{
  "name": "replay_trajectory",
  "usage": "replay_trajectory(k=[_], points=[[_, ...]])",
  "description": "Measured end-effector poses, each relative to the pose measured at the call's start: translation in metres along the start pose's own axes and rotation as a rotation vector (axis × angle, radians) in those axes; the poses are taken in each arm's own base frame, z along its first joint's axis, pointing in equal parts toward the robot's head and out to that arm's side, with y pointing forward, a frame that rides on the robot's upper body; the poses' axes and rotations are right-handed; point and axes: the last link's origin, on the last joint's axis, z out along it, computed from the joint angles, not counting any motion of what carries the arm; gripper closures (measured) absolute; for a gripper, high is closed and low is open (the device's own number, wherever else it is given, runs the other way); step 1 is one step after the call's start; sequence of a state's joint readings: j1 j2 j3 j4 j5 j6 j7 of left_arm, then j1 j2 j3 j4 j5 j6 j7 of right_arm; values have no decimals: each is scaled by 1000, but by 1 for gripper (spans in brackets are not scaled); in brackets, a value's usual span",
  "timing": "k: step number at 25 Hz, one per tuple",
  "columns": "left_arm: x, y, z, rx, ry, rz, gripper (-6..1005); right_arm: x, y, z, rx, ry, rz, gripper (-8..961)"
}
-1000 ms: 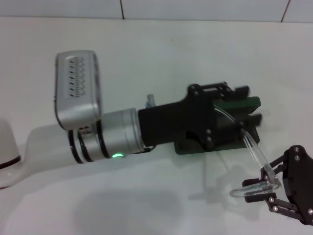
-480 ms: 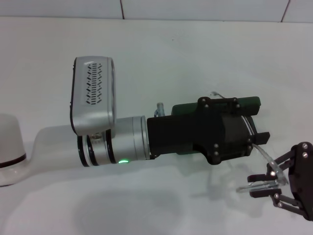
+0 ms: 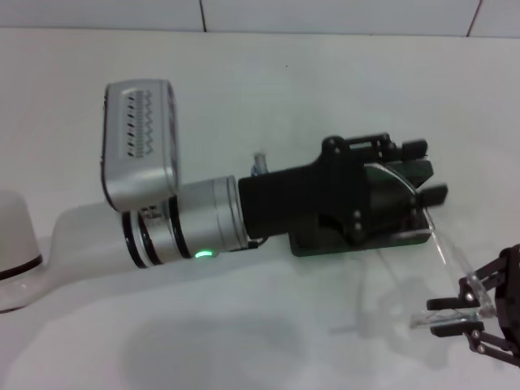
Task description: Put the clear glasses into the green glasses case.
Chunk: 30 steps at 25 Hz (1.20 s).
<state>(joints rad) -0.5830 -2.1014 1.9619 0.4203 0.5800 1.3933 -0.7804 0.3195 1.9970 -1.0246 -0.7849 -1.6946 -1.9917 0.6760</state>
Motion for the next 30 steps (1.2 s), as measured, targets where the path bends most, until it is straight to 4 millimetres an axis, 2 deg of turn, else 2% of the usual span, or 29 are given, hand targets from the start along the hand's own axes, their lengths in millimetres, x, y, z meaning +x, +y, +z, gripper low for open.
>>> replay_trajectory(k=[4,9,15,20,30], points=[[5,-6,-7,68,57,-23,478,-1,6,-4,-4,-5,-16,834],[8,-23,-27,228,119,-79,479,-6,11,-9,-24,-30,-43,834],[-4,-42,-37,328,46,-197,479,-12,14,-13,-32,-68,-108,834],[-12,-45,-32,318,-21,-221,478,-14,15,-10,-41,-93,-164,834],[-10,-25,-1,109,-103,-186,479,-15,11,-6,-41,-106,-182,834]])
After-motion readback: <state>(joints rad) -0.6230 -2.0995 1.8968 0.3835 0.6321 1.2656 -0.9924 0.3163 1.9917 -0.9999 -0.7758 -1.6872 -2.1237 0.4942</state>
